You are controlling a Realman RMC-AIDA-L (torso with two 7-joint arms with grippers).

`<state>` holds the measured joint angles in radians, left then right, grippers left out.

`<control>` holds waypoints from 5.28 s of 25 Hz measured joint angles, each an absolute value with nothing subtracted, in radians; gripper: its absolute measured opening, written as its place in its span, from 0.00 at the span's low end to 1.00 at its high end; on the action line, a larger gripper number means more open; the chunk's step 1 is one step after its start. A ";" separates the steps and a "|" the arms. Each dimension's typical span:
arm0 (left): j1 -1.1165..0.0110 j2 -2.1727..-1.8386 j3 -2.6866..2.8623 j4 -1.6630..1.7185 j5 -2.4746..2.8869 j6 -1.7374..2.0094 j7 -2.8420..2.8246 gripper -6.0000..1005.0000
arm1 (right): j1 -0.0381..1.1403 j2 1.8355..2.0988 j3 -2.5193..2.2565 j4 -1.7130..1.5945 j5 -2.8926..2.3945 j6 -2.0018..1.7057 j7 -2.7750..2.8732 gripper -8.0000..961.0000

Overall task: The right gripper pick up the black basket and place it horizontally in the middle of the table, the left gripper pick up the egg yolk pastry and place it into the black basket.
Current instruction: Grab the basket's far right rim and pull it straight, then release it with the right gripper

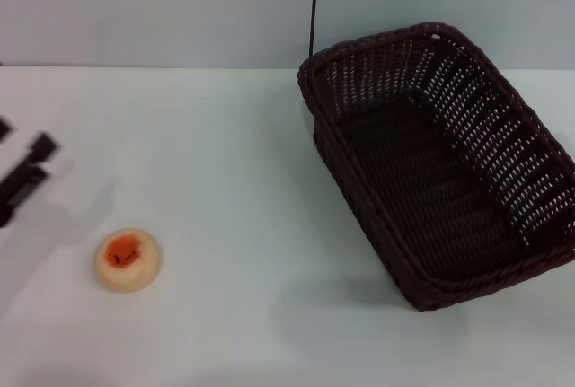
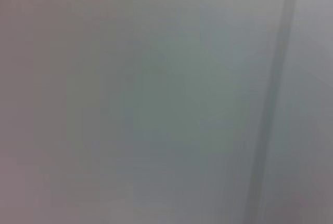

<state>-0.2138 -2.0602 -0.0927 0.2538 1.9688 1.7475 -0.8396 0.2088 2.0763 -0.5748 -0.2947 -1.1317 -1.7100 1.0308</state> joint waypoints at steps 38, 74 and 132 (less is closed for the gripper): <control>-0.165 -2.060 -0.233 0.213 1.968 1.731 -0.786 0.77 | 0.732 1.850 -0.491 -1.082 -2.672 -1.919 2.468 0.71; -0.188 -2.059 -0.253 0.216 1.963 1.722 -0.789 0.75 | 0.760 2.030 -0.748 -0.944 -2.649 -1.424 2.468 0.41; -0.070 -2.064 -0.244 0.104 1.962 1.798 -0.773 0.72 | 0.934 2.078 -1.066 -0.863 -2.394 -1.479 1.700 0.22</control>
